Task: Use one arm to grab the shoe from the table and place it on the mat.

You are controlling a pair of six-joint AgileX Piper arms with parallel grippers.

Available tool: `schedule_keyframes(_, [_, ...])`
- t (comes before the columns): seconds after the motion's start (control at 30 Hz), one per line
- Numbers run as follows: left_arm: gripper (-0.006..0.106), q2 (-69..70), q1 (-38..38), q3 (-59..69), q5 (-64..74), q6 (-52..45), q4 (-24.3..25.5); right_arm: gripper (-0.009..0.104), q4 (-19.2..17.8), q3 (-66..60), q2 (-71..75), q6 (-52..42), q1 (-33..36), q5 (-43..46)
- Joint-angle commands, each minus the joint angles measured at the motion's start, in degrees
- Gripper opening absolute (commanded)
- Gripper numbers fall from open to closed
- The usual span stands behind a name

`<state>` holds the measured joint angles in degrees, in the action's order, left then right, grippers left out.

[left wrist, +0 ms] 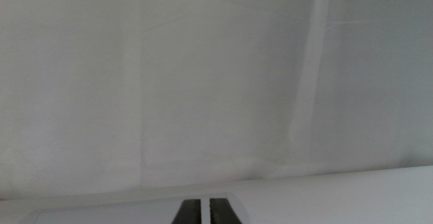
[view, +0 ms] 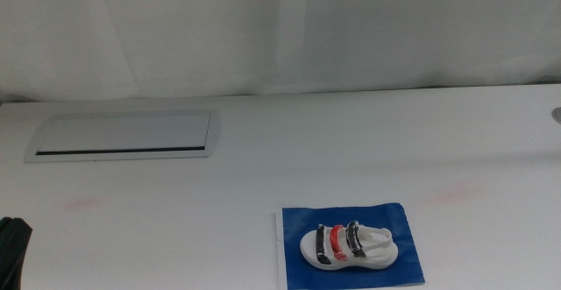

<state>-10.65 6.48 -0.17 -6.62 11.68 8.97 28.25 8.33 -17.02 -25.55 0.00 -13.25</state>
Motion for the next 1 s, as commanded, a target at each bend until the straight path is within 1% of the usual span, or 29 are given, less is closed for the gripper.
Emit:
schedule_keyframes(0.0, [-0.003, 0.15, -0.12, 2.17, -0.82, 0.35, -0.3, -0.003, -0.19, -0.94, 0.17, -1.95, 0.09, 0.55])
schedule_keyframes(0.1, [-0.003, 0.15, -0.12, 2.17, -0.82, 0.35, -0.3, -0.003, -0.3, -1.04, 0.17, -4.25, 0.09, 0.43])
schedule_keyframes(0.23, [-0.003, 0.15, -0.12, 2.17, -0.82, 0.35, -0.3, -0.003, 1.08, -1.91, 0.17, -6.05, 0.09, 1.58])
schedule_keyframes(0.37, [-0.003, 0.15, -0.12, 2.17, -0.82, 0.35, -0.3, -0.003, 1.08, -5.36, 1.16, -5.78, 0.2, 4.79])
schedule_keyframes(0.4, [-0.003, 0.15, -0.12, 2.17, -0.82, 0.35, -0.3, -0.003, 0.38, -6.23, 1.96, -5.78, 0.2, 5.23])
schedule_keyframes(0.43, [-0.003, 0.15, -0.12, 2.17, -0.82, 0.35, -0.3, -0.003, -0.9, -6.77, 3.03, -5.78, 0.33, 5.24])
schedule_keyframes(0.57, [-0.003, 0.15, -0.12, 2.17, -0.82, 0.35, -0.3, -0.003, -8.43, -9.35, 8.2, -5.66, 2.16, 6.45])
schedule_keyframes(0.6, [-0.003, 0.15, -0.12, 2.17, -0.82, 0.35, -0.3, -0.003, -9.88, -10.01, 9.56, -4.44, 2.6, 6.45])
schedule_keyframes(0.63, [-0.003, 0.15, -0.12, 2.17, -0.82, 0.35, -0.3, -0.003, -12.89, -10.52, 11.72, -0.41, 3.2, 5.37])
schedule_keyframes(0.77, [-0.003, 0.15, -0.12, 2.17, -0.82, 0.35, -0.3, -0.003, -22.38, -10.52, 15.08, 10.0, 3.69, 5.22])
schedule_keyframes(0.8, [-0.003, 0.15, -0.12, 2.17, -0.82, 0.35, -0.3, -0.003, -25.57, -10.52, 16.55, 14.42, 3.69, 5.22])
schedule_keyframes(0.83, [-0.003, 0.15, -0.12, 2.17, -0.82, 0.35, -0.3, -0.003, -26.29, -10.52, 16.99, 15.53, 3.69, 5.22])
schedule_keyframes(0.97, [-0.003, 0.15, -0.12, 2.17, -0.82, 0.35, -0.3, -0.003, -26.37, -10.52, 17.47, 15.7, 3.69, 5.44])
